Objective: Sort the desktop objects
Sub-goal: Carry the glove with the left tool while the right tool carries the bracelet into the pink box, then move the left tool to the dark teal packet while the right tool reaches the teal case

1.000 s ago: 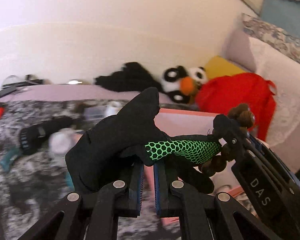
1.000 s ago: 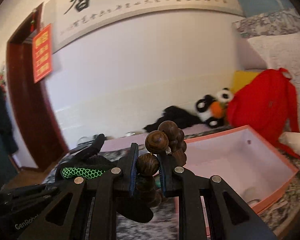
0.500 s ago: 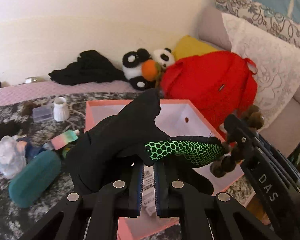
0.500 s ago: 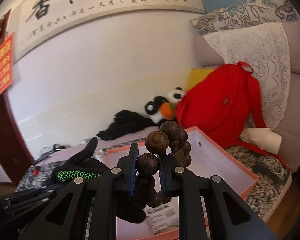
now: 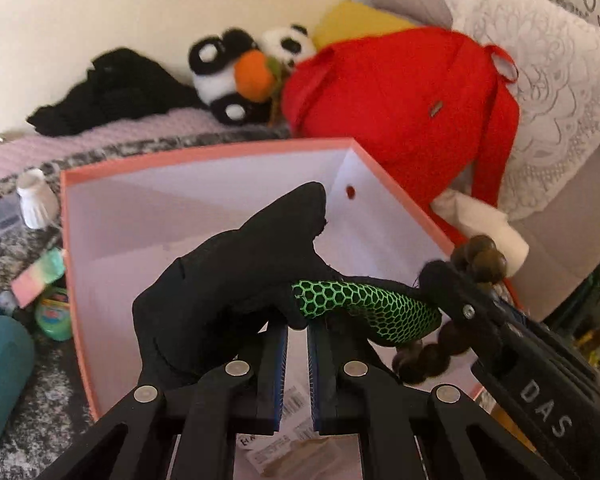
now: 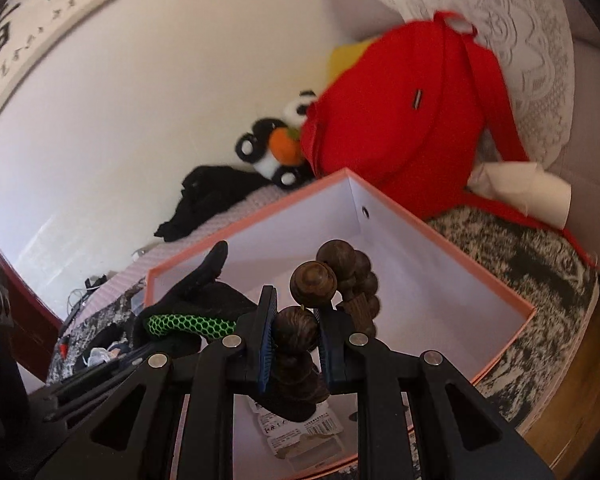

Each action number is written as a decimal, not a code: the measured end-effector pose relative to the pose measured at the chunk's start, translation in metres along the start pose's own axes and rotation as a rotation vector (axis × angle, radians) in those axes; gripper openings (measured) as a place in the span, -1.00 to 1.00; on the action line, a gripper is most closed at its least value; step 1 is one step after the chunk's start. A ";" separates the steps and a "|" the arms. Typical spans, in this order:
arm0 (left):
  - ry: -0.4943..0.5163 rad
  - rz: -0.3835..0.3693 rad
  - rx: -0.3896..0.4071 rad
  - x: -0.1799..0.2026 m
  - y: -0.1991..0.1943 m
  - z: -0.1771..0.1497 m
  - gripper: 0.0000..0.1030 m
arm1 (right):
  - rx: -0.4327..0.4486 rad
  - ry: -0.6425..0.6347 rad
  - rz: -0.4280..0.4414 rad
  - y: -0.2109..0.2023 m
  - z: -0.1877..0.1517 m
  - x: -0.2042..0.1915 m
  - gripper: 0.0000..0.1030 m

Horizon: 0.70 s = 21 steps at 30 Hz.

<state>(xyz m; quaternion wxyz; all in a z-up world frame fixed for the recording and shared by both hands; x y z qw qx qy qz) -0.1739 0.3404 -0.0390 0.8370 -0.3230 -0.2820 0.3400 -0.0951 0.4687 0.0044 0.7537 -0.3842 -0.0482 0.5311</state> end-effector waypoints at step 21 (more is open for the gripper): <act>-0.200 0.308 0.025 -0.109 -0.131 -0.057 0.59 | 0.099 -0.107 -0.074 -0.070 -0.036 -0.095 0.78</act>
Point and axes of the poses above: each gripper's, at about its wrist camera, not at the fingertips, and y roughly the way its jaws point, x to its right, z to its top, the point moved 7 cm from there along y, roughly the way its jaws point, and after that the axes turned 2 degrees about -x, right-handed, at the moved point
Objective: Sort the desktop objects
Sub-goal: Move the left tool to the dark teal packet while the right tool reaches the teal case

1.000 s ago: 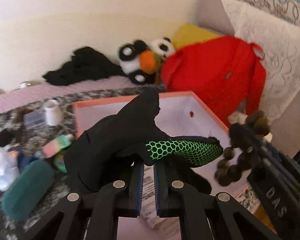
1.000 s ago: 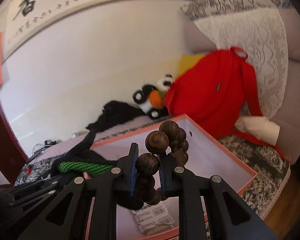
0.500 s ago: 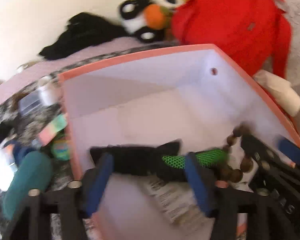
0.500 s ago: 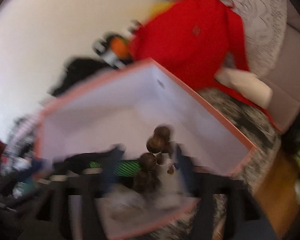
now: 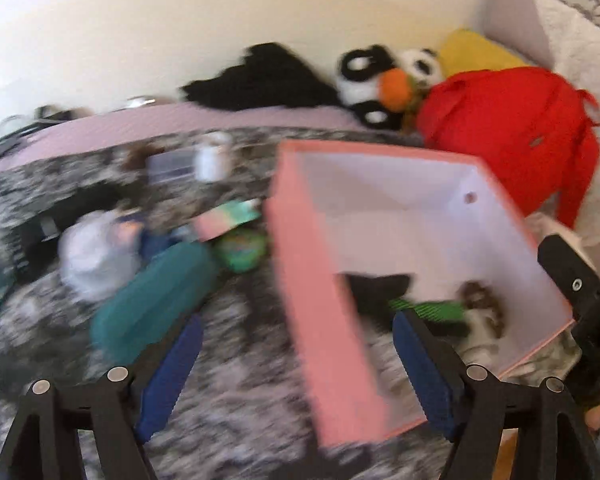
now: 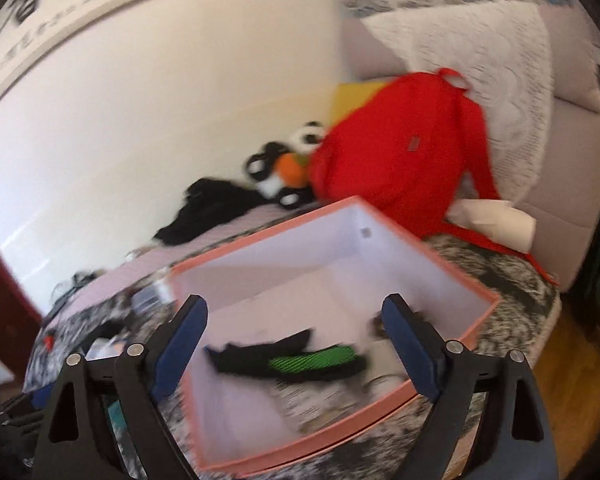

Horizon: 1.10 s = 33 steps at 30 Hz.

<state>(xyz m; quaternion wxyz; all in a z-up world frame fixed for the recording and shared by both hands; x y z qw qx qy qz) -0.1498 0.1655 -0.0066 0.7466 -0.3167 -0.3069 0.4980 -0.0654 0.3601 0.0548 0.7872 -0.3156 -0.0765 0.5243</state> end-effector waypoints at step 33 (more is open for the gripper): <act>-0.135 0.135 -0.054 -0.344 0.097 -0.026 0.58 | -0.568 0.315 0.224 0.177 -0.176 -0.188 0.85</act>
Point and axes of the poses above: each gripper's, at about its wrist camera, not at the fingertips, and y roughly the way its jaws point, x to its right, z to its top, the point moved 7 cm from there along y, roughly the way its jaws point, and after that the axes turned 2 degrees about -x, right-handed, at the moved point
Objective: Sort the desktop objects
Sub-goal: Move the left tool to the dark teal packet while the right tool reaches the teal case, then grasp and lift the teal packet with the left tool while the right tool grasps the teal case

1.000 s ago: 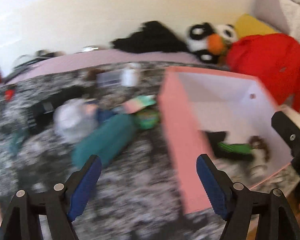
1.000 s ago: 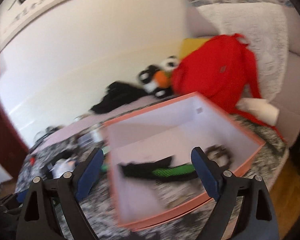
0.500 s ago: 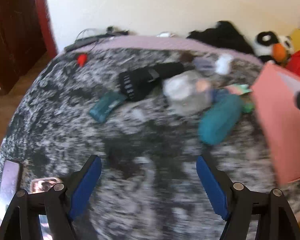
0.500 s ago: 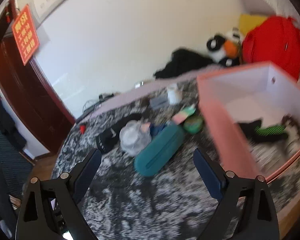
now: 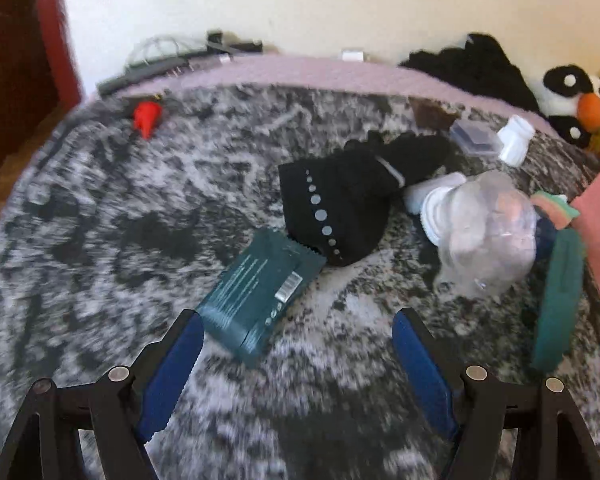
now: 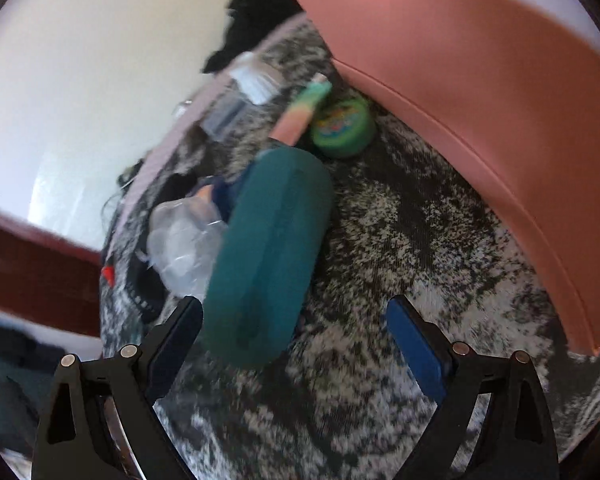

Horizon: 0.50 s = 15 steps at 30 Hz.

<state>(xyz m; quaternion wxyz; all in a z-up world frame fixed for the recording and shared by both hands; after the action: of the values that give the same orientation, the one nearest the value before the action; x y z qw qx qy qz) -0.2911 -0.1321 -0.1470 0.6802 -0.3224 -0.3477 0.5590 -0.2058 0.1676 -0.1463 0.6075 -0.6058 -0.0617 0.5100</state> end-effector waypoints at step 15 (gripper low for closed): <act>-0.052 0.015 -0.074 -0.021 0.058 0.005 -0.35 | -0.061 0.003 0.094 0.044 0.008 -0.017 0.89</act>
<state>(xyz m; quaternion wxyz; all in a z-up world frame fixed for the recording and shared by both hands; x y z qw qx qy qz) -0.3292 -0.1426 -0.1949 0.6545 -0.3352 -0.3832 0.5590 -0.2429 0.1501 -0.1703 0.5641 -0.6271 -0.0479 0.5350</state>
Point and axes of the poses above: each gripper's, at about its wrist camera, not at the fingertips, and y roughly the way its jaws point, x to its right, z to its top, the point moved 7 cm from there along y, roughly the way its jaws point, and after that the axes turned 2 degrees about -x, right-handed, at the moved point
